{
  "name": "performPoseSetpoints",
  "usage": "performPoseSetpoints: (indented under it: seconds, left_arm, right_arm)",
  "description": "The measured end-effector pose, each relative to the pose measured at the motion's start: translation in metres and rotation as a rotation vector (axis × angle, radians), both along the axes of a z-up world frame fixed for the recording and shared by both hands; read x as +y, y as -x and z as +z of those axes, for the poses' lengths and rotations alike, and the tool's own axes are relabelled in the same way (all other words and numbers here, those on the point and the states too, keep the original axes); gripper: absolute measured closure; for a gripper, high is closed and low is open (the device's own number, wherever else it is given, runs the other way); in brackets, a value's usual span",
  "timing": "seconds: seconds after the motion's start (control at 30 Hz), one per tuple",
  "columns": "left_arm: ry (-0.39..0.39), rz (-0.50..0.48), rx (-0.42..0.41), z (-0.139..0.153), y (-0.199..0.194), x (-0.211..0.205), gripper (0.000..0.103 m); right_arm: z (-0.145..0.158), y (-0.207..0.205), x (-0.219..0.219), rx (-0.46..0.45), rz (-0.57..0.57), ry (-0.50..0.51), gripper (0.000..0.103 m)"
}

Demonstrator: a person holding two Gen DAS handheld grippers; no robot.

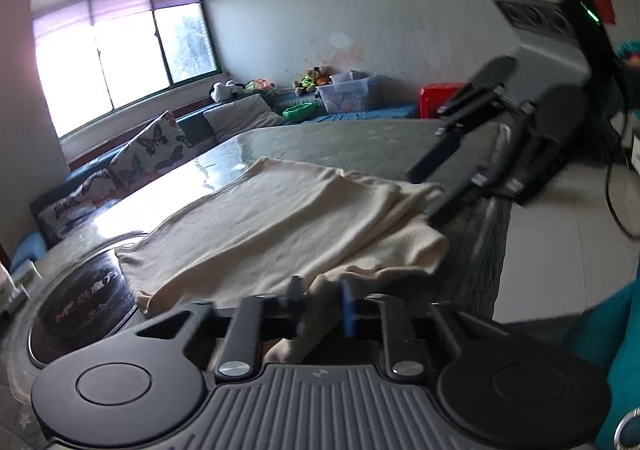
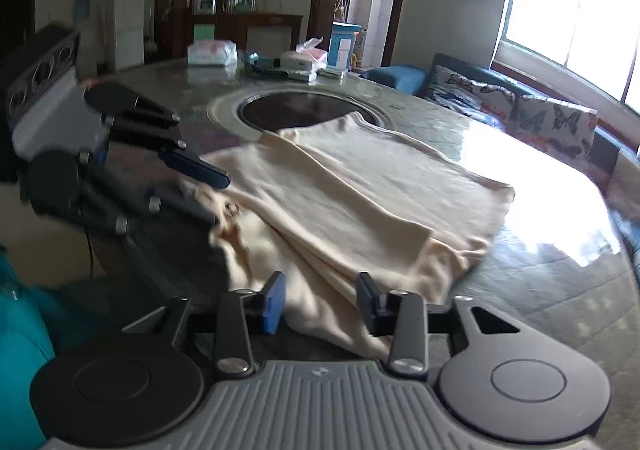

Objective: Fold clothes
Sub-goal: 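Grasp the shirt hem with the left gripper and lift it toward the collar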

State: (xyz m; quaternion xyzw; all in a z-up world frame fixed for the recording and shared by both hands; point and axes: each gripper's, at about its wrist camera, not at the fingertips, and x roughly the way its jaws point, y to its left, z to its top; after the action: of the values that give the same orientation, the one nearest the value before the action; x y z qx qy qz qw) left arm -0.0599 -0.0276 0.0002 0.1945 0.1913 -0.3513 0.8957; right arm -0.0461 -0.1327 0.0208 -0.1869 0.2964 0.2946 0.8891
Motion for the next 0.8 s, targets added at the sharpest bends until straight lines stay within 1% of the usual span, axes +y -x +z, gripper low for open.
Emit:
performPoseSetpoints:
  seconds: [0.1,0.13,0.2,0.37,0.47,0.5,0.53,0.6,0.63,0.7,0.73,0.8]
  left_arm:
    - [0.039,0.028,0.019,0.01,-0.013,0.005,0.088]
    - [0.052,0.04,0.028,0.014,-0.018,0.007,0.091]
    - [0.073,0.056,0.05,0.019,-0.027,0.01,0.092]
    - [0.098,0.086,0.089,0.023,-0.045,0.016,0.092]
    - [0.089,0.075,0.092,0.022,-0.042,0.014,0.092]
    - [0.084,0.07,0.091,0.021,-0.04,0.015,0.091]
    - [0.078,0.065,0.09,0.02,-0.038,0.015,0.088]
    - [0.057,0.058,0.077,0.017,-0.031,0.018,0.087]
    - [0.045,0.054,0.063,0.016,-0.025,0.021,0.085]
    - [0.011,0.06,0.041,0.011,-0.016,0.025,0.071]
    - [-0.005,0.063,0.03,0.008,-0.012,0.027,0.058]
    - [-0.048,0.064,0.006,0.002,-0.007,0.031,0.057]
  right_arm:
    - [0.001,0.006,-0.001,-0.03,0.034,0.043,0.048]
    - [0.001,0.008,-0.002,-0.04,0.046,0.055,0.044]
    - [-0.001,0.004,0.001,-0.044,0.059,0.065,0.039]
    - [-0.007,-0.01,0.011,-0.043,0.082,0.077,0.039]
    - [-0.011,-0.019,0.017,-0.042,0.095,0.085,0.046]
    - [-0.013,-0.022,0.019,-0.042,0.1,0.087,0.053]
    - [-0.014,-0.025,0.021,-0.041,0.104,0.09,0.065]
    - [-0.017,-0.031,0.025,-0.041,0.113,0.095,0.076]
    - [-0.017,-0.033,0.026,-0.036,0.116,0.091,0.079]
    - [-0.015,-0.034,0.024,-0.02,0.105,0.072,0.085]
    - [-0.015,-0.034,0.023,-0.013,0.094,0.059,0.086]
    - [-0.013,-0.035,0.02,0.0,0.073,0.032,0.088]
